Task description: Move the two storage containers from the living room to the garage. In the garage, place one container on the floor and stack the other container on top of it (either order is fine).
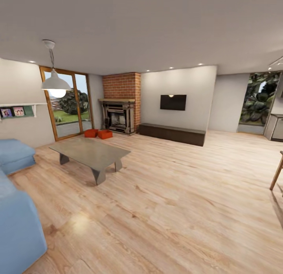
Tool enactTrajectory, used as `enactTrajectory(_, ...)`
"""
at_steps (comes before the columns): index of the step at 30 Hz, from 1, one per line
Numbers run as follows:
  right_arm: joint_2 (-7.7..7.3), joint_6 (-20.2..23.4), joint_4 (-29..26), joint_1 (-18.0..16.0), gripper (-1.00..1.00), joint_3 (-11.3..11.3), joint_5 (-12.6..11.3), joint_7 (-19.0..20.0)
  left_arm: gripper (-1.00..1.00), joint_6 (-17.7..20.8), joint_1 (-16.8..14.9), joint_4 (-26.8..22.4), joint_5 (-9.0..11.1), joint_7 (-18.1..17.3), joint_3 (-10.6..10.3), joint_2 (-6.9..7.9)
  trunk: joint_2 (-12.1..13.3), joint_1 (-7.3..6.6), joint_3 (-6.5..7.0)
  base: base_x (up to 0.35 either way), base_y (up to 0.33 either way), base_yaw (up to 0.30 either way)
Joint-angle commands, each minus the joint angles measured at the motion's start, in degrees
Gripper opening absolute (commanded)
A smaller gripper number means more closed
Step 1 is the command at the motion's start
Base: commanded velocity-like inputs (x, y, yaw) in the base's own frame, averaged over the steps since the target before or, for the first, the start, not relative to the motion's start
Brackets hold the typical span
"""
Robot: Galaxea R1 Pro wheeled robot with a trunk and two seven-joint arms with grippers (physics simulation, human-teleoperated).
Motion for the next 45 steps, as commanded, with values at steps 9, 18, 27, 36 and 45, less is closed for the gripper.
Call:
enactTrajectory(9, -0.07, -0.1, -0.1, 0.0, 1.0, 0.5, -0.5, -0.4, 1.0, -0.4, -0.1, 0.3, 0.5, -0.2, -0.4, -0.03, 0.0, 0.04, -0.06, 0.302, -0.206, 0.253)
enactTrajectory(18, -0.09, -0.1, -0.1, 0.0, 1.0, 0.5, -0.5, -0.4, 1.0, -0.4, -0.1, 0.3, 0.5, -0.2, -0.4, -0.03, 0.0, 0.04, -0.06, 0.293, -0.213, 0.015)
enactTrajectory(27, -0.08, -0.1, -0.1, 0.0, 1.0, 0.5, -0.5, -0.4, 1.0, -0.4, -0.1, 0.3, 0.5, -0.2, -0.4, -0.01, 0.0, 0.04, -0.06, 0.292, -0.213, 0.0)
enactTrajectory(36, -0.06, -0.1, -0.1, 0.0, 1.0, 0.4, -0.6, -0.4, 1.0, -0.4, -0.1, 0.3, 0.5, -0.2, -0.4, -0.03, 0.0, 0.04, -0.13, 0.292, -0.214, -0.074)
enactTrajectory(45, -0.05, -0.1, -0.1, 0.0, 1.0, 0.4, -0.6, -0.4, 1.0, -0.4, -0.1, 0.3, 0.5, -0.2, -0.4, 0.01, 0.0, 0.04, -0.36, 0.293, -0.208, -0.187)
